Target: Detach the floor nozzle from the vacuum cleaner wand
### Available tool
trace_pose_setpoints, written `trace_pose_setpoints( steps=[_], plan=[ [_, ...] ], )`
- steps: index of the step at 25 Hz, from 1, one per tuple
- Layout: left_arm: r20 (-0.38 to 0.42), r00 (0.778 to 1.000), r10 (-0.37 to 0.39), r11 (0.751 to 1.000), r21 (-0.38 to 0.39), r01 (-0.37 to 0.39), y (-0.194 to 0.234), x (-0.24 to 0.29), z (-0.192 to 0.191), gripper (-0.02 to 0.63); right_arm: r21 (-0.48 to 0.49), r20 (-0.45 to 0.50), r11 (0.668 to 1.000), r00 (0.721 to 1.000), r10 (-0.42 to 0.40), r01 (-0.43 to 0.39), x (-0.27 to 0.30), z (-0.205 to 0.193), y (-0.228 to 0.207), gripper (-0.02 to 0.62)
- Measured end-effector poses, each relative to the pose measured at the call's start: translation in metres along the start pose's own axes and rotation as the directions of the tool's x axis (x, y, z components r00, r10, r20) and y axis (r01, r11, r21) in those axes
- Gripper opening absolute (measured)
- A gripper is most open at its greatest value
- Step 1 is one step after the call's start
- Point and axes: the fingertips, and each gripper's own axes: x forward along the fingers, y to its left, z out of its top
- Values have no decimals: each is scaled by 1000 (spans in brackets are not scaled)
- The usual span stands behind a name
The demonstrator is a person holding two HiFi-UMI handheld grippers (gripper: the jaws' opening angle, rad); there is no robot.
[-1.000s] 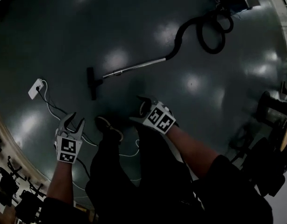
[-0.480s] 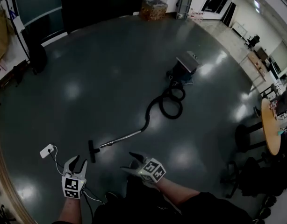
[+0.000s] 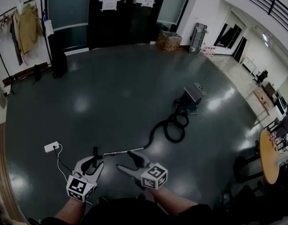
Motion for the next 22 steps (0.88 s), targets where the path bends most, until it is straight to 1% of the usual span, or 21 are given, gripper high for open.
trace_pose_setpoints(
  steps=[2, 3, 4, 5, 8, 9, 10, 12, 14, 18, 22],
  plan=[
    [13, 1000, 18, 999, -42, -18, -14, -9, 8, 144, 13, 15, 999, 999, 49, -49, -9, 6, 11, 362],
    [17, 1000, 26, 998, -62, -25, -22, -12, 9, 133, 22, 26, 997, 997, 78, -79, -14, 10, 17, 323],
    [19, 999, 30, 997, -73, -29, -29, -14, 8, 109, 26, 41, 994, 994, 106, -107, -19, 14, 21, 232],
    [24, 999, 33, 997, -73, -31, -35, -15, 9, 85, 22, 58, 991, 990, 129, -130, -24, 19, 25, 154],
    [56, 998, 34, 999, -43, -31, -50, -15, 24, 31, -5, 98, 983, 978, 183, -183, -34, 33, 35, 52],
    [76, 997, 30, 999, -37, -28, -55, -17, 30, 4, -17, 109, 980, 973, 201, -201, -36, 38, 39, 15],
    [98, 995, 24, 999, -34, -21, -59, -20, 35, 2, -32, 116, 976, 969, 217, -214, -38, 42, 43, 2],
    [133, 991, 9, 1000, -28, -5, -69, -27, 44, 2, -68, 120, 971, 964, 237, -230, -42, 50, 52, 2],
    [153, 988, 0, 1000, -7, 1, -76, -31, 58, 2, -108, 131, 967, 961, 244, -231, -47, 61, 58, 2],
    [182, 983, -32, 999, 42, 25, -93, -28, 94, 2, -150, 169, 967, 958, 231, -207, -65, 79, 59, 2],
    [189, 981, -48, 997, 63, 36, -107, -26, 98, 2, -159, 194, 971, 959, 208, -178, -85, 82, 58, 2]
  ],
)
